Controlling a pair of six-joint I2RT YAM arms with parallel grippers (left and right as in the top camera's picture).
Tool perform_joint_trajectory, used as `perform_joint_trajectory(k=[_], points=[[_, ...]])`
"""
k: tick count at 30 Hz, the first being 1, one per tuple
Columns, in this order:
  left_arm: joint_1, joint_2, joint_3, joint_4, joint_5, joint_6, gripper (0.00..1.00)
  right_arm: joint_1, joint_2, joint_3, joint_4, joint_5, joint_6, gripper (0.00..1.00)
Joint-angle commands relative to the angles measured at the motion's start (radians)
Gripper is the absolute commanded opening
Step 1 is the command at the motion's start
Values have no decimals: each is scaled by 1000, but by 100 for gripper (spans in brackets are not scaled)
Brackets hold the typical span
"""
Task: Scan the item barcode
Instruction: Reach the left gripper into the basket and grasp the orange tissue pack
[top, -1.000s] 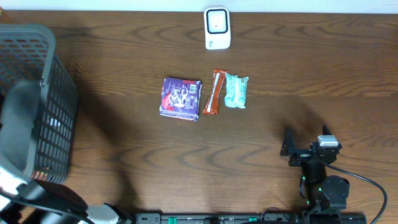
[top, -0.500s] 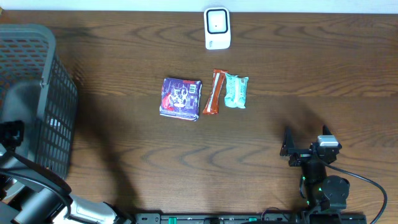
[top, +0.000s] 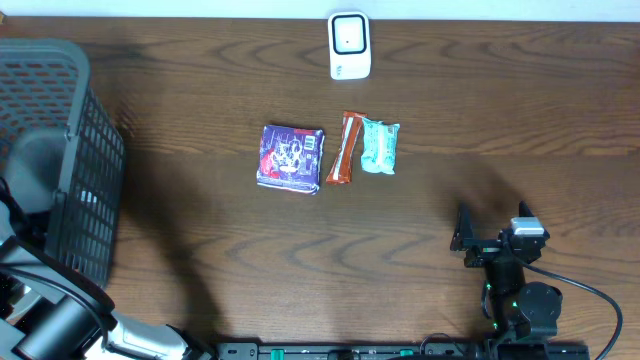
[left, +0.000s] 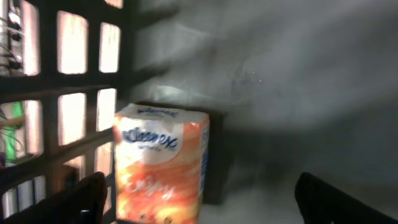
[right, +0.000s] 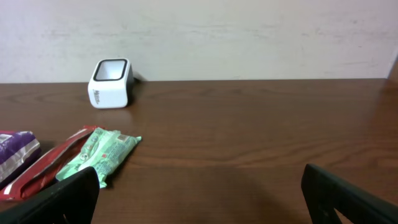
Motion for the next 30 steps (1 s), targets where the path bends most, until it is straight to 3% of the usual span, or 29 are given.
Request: perform_joint_trajectory(k=[1, 12, 16, 22, 24, 30], points=[[3, 10, -46, 15, -23, -10, 89, -5, -5, -2, -3, -2, 10, 99], [3, 10, -116, 60, -24, -10, 83, -5, -5, -2, -3, -2, 10, 99], [3, 10, -141, 80, -24, -10, 53, -5, -5, -2, -3, -2, 10, 99], [3, 10, -142, 84, -24, -10, 26, -5, -5, -2, -3, -2, 10, 99], [2, 10, -142, 90, -19, -9, 9, -5, -5, -2, -3, -2, 10, 99], [3, -16, -62, 86, 142, 56, 7, -5, -5, -2, -3, -2, 10, 99]])
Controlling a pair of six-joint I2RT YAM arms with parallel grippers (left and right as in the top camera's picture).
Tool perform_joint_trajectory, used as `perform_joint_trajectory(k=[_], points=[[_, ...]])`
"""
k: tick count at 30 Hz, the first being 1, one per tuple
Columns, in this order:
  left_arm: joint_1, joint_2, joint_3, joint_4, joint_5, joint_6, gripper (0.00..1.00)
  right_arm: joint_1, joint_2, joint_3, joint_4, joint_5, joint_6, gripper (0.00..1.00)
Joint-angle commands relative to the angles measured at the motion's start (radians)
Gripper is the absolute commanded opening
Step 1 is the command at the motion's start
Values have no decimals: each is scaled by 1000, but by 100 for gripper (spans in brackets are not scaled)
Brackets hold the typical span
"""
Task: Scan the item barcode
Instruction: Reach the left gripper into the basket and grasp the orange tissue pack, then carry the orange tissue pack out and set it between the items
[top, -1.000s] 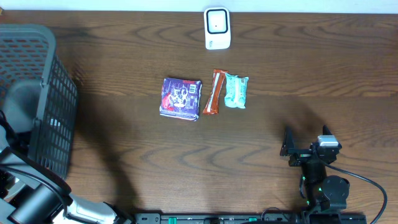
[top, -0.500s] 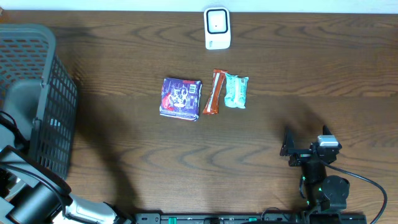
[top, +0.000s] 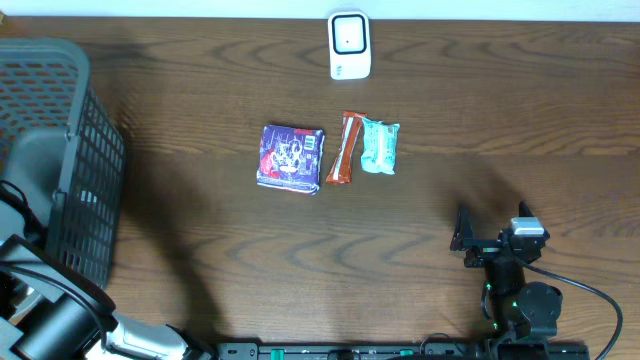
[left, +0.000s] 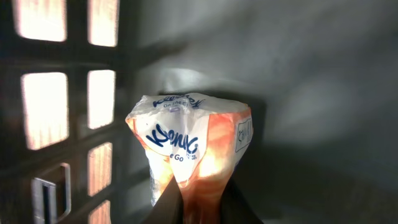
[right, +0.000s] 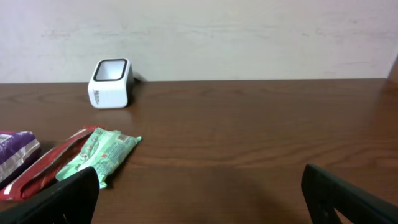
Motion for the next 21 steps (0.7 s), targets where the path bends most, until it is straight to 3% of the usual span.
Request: perform_joint_trajectory(k=[1, 6, 13, 17, 21], points=[[2, -26, 82, 8, 184, 69, 8, -5, -5, -2, -3, -2, 10, 99], [2, -155, 193, 19, 356, 84, 7, -5, -5, -2, -3, -2, 10, 99], [-14, -393, 289, 72, 407, 61, 7, -5, -5, -2, -3, -2, 10, 99], [-89, -473, 289, 121, 590, 41, 7, -5, -5, -2, -3, -2, 10, 99], [-242, -543, 289, 168, 639, 172, 7, -5, -5, -2, -3, -2, 10, 99]])
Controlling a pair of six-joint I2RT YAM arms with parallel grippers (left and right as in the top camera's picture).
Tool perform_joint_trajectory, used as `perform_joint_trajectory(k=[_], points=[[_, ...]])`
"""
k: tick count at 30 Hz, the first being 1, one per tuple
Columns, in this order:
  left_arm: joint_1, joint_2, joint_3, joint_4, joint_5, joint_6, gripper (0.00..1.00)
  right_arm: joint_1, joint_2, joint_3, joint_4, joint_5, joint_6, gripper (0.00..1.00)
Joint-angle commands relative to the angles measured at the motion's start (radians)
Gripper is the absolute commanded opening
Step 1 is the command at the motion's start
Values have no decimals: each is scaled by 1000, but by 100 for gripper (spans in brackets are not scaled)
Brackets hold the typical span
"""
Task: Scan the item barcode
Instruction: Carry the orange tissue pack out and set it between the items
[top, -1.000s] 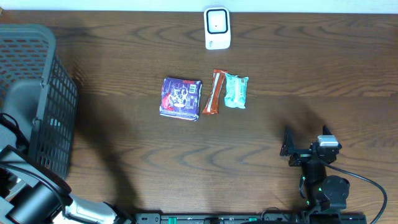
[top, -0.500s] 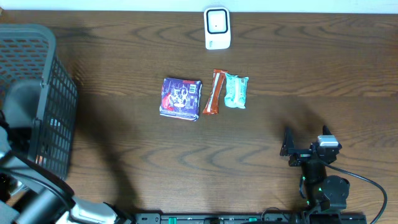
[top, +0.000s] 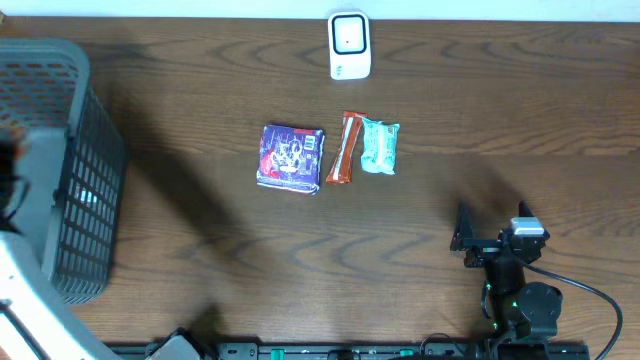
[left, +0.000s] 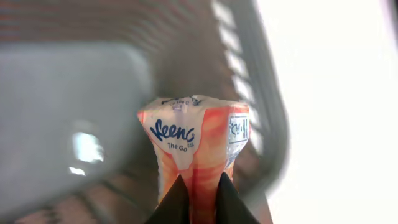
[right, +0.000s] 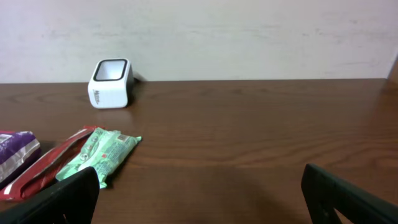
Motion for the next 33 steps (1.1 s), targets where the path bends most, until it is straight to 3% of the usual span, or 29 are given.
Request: perform_joint_trajectory(k=[1, 10, 19, 26, 31, 33], points=[[-128, -48, 0, 31, 105, 146, 7, -5, -5, -2, -3, -2, 10, 99], [-446, -190, 0, 79, -137, 414, 7, -5, -5, -2, -3, -2, 10, 99], [-783, -172, -3, 35, -63, 537, 7, -5, -5, -2, -3, -2, 10, 99], [-1015, -40, -55, -9, -69, 662, 7, -5, -5, -2, -3, -2, 10, 99], [-1077, 158, -65, -10, -78, 656, 7, -5, -5, -2, -3, -2, 10, 99], [-1094, 249, -65, 20, -78, 602, 8, -5, -5, -2, -3, -2, 10, 99]])
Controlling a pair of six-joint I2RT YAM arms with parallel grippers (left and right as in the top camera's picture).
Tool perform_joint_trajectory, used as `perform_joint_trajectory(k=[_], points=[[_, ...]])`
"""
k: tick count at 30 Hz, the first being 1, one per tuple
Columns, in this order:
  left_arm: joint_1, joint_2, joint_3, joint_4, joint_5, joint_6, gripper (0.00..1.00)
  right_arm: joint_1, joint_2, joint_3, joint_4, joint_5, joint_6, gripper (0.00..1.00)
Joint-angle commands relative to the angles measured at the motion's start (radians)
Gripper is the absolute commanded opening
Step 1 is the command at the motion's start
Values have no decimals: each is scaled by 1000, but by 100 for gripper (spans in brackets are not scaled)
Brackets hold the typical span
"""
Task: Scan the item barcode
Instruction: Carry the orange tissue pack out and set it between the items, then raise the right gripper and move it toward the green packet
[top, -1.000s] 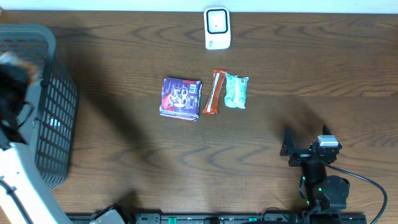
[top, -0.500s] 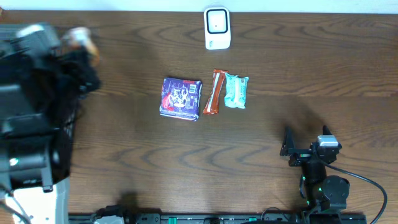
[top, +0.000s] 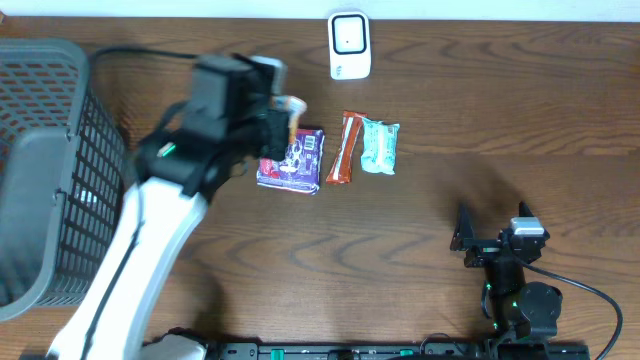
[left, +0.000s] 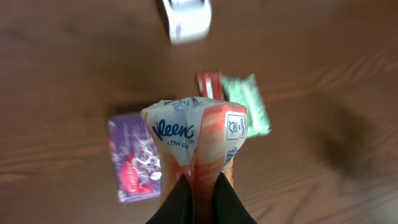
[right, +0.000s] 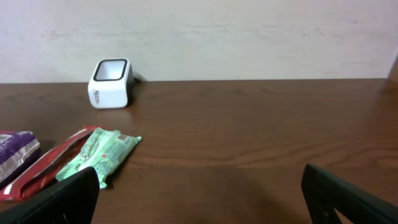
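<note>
An orange-and-white Kleenex tissue pack (left: 198, 140) is pinched at its lower end by my left gripper (left: 202, 182), shut on it. In the overhead view the left gripper (top: 280, 120) holds the pack (top: 292, 105) in the air over the purple packet, left of and nearer than the white barcode scanner (top: 349, 45). The scanner (left: 185, 17) shows blurred at the top of the left wrist view. My right gripper (right: 205, 193) rests open on the table at the front right (top: 490, 240), with nothing between its fingers.
A purple packet (top: 291, 157), a red bar (top: 342, 148) and a green packet (top: 379, 145) lie side by side mid-table. A dark mesh basket (top: 60, 150) stands at the left edge. The scanner (right: 110, 82) stands against the back wall.
My left arm has gone from above the basket at the far left to mid-table, over the purple packet, still holding the tissue pack. The right arm has not moved.
The left gripper was open inside the basket in front of the tissue pack. Then it was shut on the pack in the basket, then held it above the basket's rim. Now the pack hangs over the table's middle near the scanner.
</note>
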Motion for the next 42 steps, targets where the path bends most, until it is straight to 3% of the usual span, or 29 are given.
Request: perform_joint_trajectory(k=[1, 4, 7, 9, 11, 13, 15, 16, 19, 23, 27, 36, 37, 40, 42], points=[[-26, 130, -14, 37, -9, -52, 7, -5, -5, -2, -3, -2, 10, 99], [-40, 246, -14, 127, 1, -183, 7, -5, -5, -2, -3, -2, 10, 99], [-50, 310, -14, 198, 29, -224, 8, -5, -5, -2, -3, -2, 10, 99], [-55, 344, -14, 229, 33, -241, 22, -5, -5, -2, -3, -2, 10, 99], [-56, 349, -14, 228, 32, -246, 47, -5, -5, -2, -3, -2, 10, 99], [-54, 337, -14, 228, 32, -246, 61, -5, -5, -2, -3, -2, 10, 99], [-52, 313, -6, 224, 32, -246, 81, -5, -5, -2, -3, -2, 10, 99], [-48, 285, 0, 223, 32, -246, 82, -5, -5, -2, -3, -2, 10, 99], [-30, 201, 1, 223, 32, -246, 98, -5, -5, -2, -3, -2, 10, 99], [37, 62, 1, 168, -8, -245, 98, -5, -5, -2, -3, -2, 10, 99], [124, -34, 1, 14, -161, -246, 98, -5, -5, -2, -3, -2, 10, 99], [225, -55, 1, -328, -208, -246, 98, -5, -5, -2, 18, -7, 13, 99], [225, -55, 1, -355, -208, -245, 98, -4, -5, -2, 34, -48, 46, 99], [225, -55, 1, -391, -208, -245, 98, -4, -5, -2, 76, -552, 387, 99], [225, -55, 1, -391, -208, -245, 98, -4, -5, -2, 68, -820, 524, 99]])
